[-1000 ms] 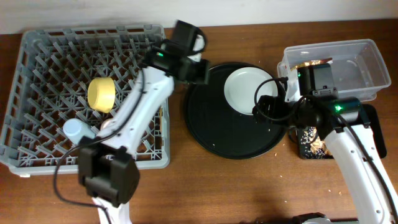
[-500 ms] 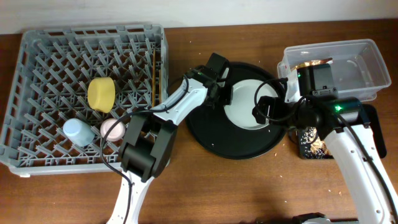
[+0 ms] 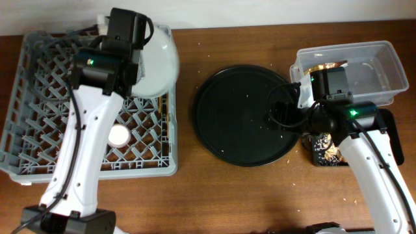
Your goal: Sort waste into correct bins and load items into the dishwasher rack
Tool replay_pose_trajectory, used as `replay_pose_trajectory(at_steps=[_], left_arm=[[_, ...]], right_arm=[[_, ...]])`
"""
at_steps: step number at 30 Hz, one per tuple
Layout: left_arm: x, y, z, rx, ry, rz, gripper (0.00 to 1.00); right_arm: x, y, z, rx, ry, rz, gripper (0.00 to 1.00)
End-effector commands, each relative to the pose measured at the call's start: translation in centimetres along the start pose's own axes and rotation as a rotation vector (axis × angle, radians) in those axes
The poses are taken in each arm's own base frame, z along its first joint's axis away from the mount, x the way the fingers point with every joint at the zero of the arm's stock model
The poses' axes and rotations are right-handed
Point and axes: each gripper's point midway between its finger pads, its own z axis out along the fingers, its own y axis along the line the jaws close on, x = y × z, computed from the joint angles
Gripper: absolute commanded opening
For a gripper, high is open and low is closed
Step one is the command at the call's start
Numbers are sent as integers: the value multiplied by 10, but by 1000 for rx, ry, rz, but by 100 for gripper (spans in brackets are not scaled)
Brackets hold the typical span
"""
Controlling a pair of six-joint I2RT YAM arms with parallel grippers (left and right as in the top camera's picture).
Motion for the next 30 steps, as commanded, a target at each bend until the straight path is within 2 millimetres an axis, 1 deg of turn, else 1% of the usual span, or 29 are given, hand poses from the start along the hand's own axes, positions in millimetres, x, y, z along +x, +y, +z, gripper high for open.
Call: replay_pose_trajectory(at_steps=[1, 2, 4, 5, 6, 9, 11, 12, 13, 14, 15, 16, 17, 18, 19, 20, 21, 22, 24, 25, 26, 28, 30], left_arm=[[11, 34, 22, -307, 23, 122, 0], [18, 34, 28, -327, 39, 135, 0], [32, 42, 39, -424, 55, 171, 0], [37, 41, 43, -429, 62, 180, 0], [43, 32, 49, -399, 72, 179, 0], [59, 22, 59, -397, 87, 181, 0], [71, 10, 68, -382, 90, 203, 1], [75, 4, 68, -369, 95, 215, 4], [76, -2, 66, -347, 95, 222, 13], [76, -8, 63, -326, 89, 223, 33], [74, -15, 59, -291, 85, 217, 41], [72, -23, 54, -228, 86, 194, 52], [71, -28, 48, -166, 91, 170, 60], [67, -35, 37, -70, 92, 128, 87], [63, -37, 27, 0, 89, 94, 92], [55, -33, 5, 108, 73, 32, 95], [52, -29, -8, 163, 60, 3, 96], [48, -20, -30, 243, 36, -43, 99], [50, 2, -83, 390, -43, -60, 99], [56, 18, -109, 424, -83, -76, 98], [64, 32, -127, 432, -111, -88, 98], [85, 61, -160, 446, -162, -110, 98], [104, 84, -184, 460, -213, -132, 99]], right_arm=[[-3, 0, -1, -3, -10, -5, 99], [-4, 0, -1, -4, -12, -5, 99], [-4, 0, -1, -4, -12, -5, 99], [-4, 0, -1, -4, -13, -6, 99], [-4, 1, -1, -4, -14, -6, 99], [-4, 1, -1, -5, -15, -6, 99], [-5, 1, -1, -5, -16, -6, 99], [-5, 1, -1, -5, -16, -6, 99], [-5, 1, -1, -5, -16, -6, 99], [-5, 1, -1, -5, -16, -6, 99], [-5, 1, -1, -5, -16, -7, 99], [-5, 1, -1, -5, -16, -6, 99], [-4, 1, -2, -6, -16, -6, 98], [-7, 3, -5, -12, -32, -24, 98], [-10, 7, -10, -27, -60, -53, 98], [-14, 11, -19, -38, -96, -74, 98], [-16, 14, -29, -46, -130, -105, 97], [-18, 19, -42, -57, -173, -144, 98], [-16, 29, -78, -82, -291, -228, 98], [-11, 33, -97, -95, -346, -251, 98], [-6, 35, -109, -103, -378, -260, 98], [8, 37, -133, -118, -438, -276, 99], [20, 38, -150, -130, -485, -289, 99]])
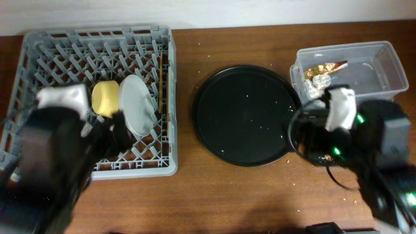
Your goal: Sort waste into correct bins and load items into the dishwasher rack
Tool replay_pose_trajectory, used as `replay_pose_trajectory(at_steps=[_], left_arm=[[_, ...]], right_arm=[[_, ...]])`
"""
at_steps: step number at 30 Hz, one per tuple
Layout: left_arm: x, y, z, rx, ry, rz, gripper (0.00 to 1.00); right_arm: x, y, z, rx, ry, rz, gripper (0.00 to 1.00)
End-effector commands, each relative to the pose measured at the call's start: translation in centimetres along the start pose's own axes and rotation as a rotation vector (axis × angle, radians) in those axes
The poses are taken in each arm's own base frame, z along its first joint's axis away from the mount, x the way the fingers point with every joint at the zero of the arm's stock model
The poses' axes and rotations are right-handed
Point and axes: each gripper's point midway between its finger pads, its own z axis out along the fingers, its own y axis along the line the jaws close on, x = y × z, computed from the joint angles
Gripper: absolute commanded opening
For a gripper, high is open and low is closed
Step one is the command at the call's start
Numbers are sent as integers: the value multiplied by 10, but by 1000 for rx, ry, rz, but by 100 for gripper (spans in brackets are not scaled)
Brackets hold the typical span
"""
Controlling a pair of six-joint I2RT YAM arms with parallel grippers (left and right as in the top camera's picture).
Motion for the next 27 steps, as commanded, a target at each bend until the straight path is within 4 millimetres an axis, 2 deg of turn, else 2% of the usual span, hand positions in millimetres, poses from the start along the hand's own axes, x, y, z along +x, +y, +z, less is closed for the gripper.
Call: replay_pose_trajectory(at_steps=[1, 4, 5, 7, 10, 12, 14, 17, 18, 20, 21, 23, 27], left_arm=[[13, 9, -47, 67, -83, -6, 99], [22, 21, -81, 95, -167, -60, 99], [27, 23, -84, 94, -165, -59, 99], [47, 31, -90, 81, -123, -50, 99], [91, 44, -89, 27, 41, -10, 99], [92, 45, -90, 27, 42, -11, 99], [92, 45, -90, 27, 42, -11, 99], [92, 45, -90, 27, 42, -11, 99], [92, 45, -90, 27, 42, -11, 99], [92, 45, -90, 27, 42, -11, 99], [92, 45, -90, 27, 42, -11, 99], [92, 45, -90, 27, 42, -11, 99], [92, 45, -90, 27, 42, -11, 99]], right_arm=[[-2, 8, -27, -15, -77, -35, 98], [-2, 10, -33, -18, -94, -40, 98], [-2, 9, -32, -17, -92, -40, 98], [-2, 9, -30, -16, -84, -37, 98], [-2, 7, -25, -13, -68, -32, 98], [0, 4, -24, 5, -68, -49, 98], [-6, -15, -29, 121, -133, -167, 98], [-15, -15, -13, 105, -316, -355, 98], [-10, -16, -2, 96, -379, -428, 98], [15, -26, 20, 95, -462, -474, 98], [39, -34, 31, 96, -464, -474, 98], [72, -47, 45, 109, -461, -471, 98], [109, -63, 70, 120, -547, -484, 98]])
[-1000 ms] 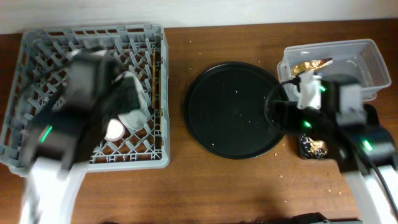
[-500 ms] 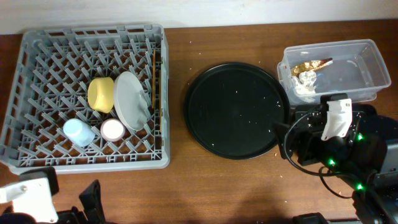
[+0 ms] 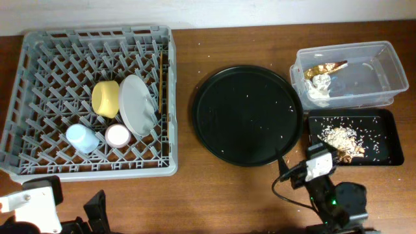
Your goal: Sort waste into correct bins and load items into the dishwasher rack
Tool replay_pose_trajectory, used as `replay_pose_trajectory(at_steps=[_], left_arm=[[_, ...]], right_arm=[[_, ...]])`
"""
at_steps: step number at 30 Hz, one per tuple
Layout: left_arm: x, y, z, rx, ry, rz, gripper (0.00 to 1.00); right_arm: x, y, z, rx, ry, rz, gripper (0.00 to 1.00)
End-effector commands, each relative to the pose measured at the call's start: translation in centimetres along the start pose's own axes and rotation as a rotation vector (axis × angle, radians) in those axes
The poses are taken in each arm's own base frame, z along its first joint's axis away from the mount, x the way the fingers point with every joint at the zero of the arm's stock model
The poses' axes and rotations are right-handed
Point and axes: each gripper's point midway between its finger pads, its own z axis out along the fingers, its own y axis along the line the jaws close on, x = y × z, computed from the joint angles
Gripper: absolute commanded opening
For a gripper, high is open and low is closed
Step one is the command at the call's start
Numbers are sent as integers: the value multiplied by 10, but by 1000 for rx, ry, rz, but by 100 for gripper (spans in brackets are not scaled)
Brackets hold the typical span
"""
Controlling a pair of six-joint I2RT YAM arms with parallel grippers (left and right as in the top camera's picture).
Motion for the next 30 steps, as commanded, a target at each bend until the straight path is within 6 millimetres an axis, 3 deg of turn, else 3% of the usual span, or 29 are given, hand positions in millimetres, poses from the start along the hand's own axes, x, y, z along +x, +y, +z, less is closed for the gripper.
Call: replay_pose_trajectory(at_steps=[1, 4, 9, 21, 24, 27, 30], left_arm=[[0, 0, -2, 7, -5, -10, 99], [0, 0, -2, 7, -5, -10, 99], [0, 0, -2, 7, -5, -10, 99], [1, -1, -2, 8, -5, -10, 99], [-21, -9, 0, 46, -88, -61, 99], [-58, -12, 28, 6, -215, -114, 99], [-65, 0, 92, -72, -291, -191, 99]], right_arm=[[23, 1, 6, 27, -81, -24, 99], [22, 1, 10, 33, -143, -36, 98], [33, 2, 12, 25, -100, -28, 98], [33, 2, 12, 25, -99, -28, 98], [33, 2, 12, 25, -99, -28, 98], [33, 2, 12, 25, -99, -28, 98], [33, 2, 12, 25, -99, -28, 98]])
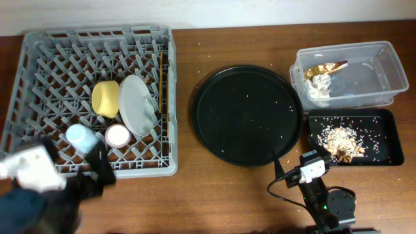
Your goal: Sort waste into correct bins and load items into the dishwasher rack
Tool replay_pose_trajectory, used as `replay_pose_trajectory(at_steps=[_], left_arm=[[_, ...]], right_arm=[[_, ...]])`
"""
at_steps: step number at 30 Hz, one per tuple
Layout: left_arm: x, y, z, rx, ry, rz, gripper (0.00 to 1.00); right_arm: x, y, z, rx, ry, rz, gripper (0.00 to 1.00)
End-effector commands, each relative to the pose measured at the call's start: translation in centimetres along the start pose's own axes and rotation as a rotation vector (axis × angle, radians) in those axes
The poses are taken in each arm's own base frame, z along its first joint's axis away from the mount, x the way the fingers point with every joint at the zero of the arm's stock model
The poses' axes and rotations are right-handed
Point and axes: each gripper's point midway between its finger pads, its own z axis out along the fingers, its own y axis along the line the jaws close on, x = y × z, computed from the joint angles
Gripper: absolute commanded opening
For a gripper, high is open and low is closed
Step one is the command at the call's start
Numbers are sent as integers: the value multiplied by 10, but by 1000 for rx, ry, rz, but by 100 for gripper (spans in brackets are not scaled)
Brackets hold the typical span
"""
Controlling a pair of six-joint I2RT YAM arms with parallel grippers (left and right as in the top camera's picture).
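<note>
The grey dishwasher rack (39, 65) at the left holds a yellow bowl (105, 99), a grey plate (138, 104) leaning beside it, a blue cup (81, 136), a pink cup (117, 135) and a thin wooden stick (160, 84). The clear bin (370, 68) at the back right holds foil wrappers (322, 75). The black rectangular tray (377, 140) carries rice and scraps (339, 140). My left arm (39, 188) is a blur over the rack's front left corner. My right arm (318, 195) sits low at the front. Neither gripper's fingers can be made out.
A round black tray (248, 116), dusted with crumbs, lies in the middle between the rack and the bins. Crumbs are scattered on the brown table around it. The right arm's cable loops just in front of this tray.
My left arm has risen from the bottom left corner and now blurs over the rack's front left corner. The right arm has barely shifted. Nothing in the rack or bins has moved.
First my left gripper was at a pale plate over the rack's back right, and my right gripper was by the clear bin. A second later the plate stood in the rack beside the yellow bowl and both arms were pulling back. Both then sat low at the front.
</note>
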Motion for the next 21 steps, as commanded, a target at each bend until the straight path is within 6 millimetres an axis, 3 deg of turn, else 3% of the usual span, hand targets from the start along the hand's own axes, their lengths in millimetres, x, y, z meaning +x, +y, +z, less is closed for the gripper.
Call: replay_pose_trajectory(at_steps=[1, 6, 13, 17, 21], left_arm=[[38, 20, 57, -76, -17, -39, 99], [93, 32, 98, -16, -191, -75, 99], [156, 48, 129, 22, -317, -89, 99], [183, 57, 143, 19, -350, -90, 99], [179, 59, 141, 7, -373, -73, 99]], right_arm=[[2, -1, 0, 6, 2, 1, 98], [2, -1, 0, 7, 2, 1, 98], [2, -1, 0, 6, 2, 1, 98], [2, -1, 0, 7, 2, 1, 98], [2, -1, 0, 7, 2, 1, 98]])
